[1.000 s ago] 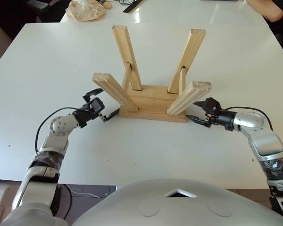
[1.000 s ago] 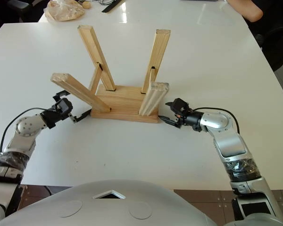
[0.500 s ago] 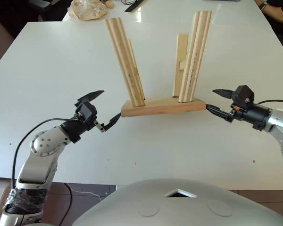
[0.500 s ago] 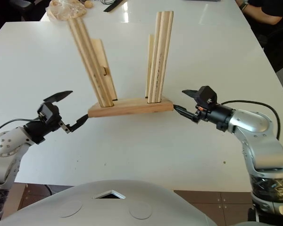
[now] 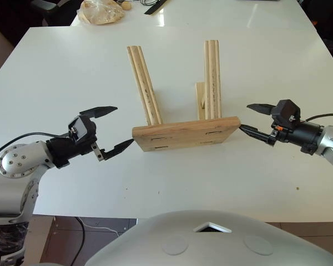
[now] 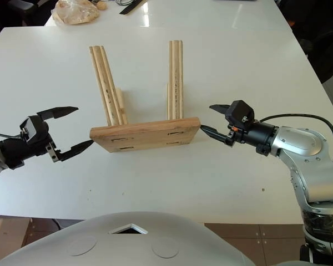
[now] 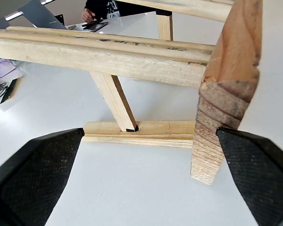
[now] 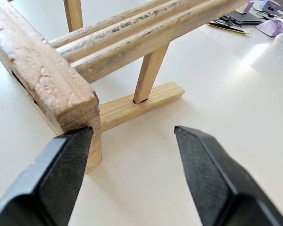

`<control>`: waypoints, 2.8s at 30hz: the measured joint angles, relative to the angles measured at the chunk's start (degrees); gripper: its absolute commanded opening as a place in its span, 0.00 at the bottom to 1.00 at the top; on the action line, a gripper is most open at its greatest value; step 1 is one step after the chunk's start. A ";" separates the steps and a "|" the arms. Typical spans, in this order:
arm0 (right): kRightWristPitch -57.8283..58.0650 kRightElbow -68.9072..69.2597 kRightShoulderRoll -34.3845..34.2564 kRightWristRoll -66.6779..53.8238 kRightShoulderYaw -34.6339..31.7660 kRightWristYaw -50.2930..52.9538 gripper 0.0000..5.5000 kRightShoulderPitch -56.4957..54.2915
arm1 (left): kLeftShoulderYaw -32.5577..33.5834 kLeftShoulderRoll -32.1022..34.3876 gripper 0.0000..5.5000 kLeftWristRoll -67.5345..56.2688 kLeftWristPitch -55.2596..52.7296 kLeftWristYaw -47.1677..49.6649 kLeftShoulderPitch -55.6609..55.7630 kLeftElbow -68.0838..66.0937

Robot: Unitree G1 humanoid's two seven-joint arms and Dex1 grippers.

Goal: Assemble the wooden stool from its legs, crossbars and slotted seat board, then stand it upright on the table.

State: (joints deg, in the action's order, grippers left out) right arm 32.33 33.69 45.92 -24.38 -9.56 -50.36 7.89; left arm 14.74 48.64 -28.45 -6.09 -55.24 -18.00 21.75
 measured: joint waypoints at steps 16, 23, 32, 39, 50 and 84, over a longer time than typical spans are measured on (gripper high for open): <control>-5.36 -24.93 2.48 -6.90 -0.95 -16.12 0.59 -6.17 | -5.27 -3.44 0.95 3.49 6.81 -9.74 2.76 -15.18; -21.23 -31.99 1.81 8.72 8.18 -14.26 0.59 -3.99 | -9.18 -4.07 0.95 9.14 12.91 -11.42 1.61 -17.67; -29.71 -38.60 -5.08 15.63 12.68 -7.16 0.52 -7.18 | -13.01 -14.85 0.80 17.71 20.37 4.08 -1.78 -21.59; -29.48 -36.06 -6.22 15.62 14.06 -5.97 0.52 -4.67 | -14.38 -16.87 0.80 19.14 21.87 9.78 -3.48 -20.34; -29.48 -34.77 -7.47 16.66 16.12 -4.05 0.52 -4.63 | -18.86 -18.34 0.80 20.37 19.16 12.62 -2.47 -17.20; -28.48 -31.11 -7.77 19.15 16.50 -0.86 0.51 -4.40 | -15.98 -15.21 0.57 17.59 15.87 11.70 -1.19 -18.95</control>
State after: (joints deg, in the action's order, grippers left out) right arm 3.85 2.59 38.15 -5.23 6.94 -51.22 3.48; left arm -1.24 33.43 -10.87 9.78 -43.54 -19.19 2.80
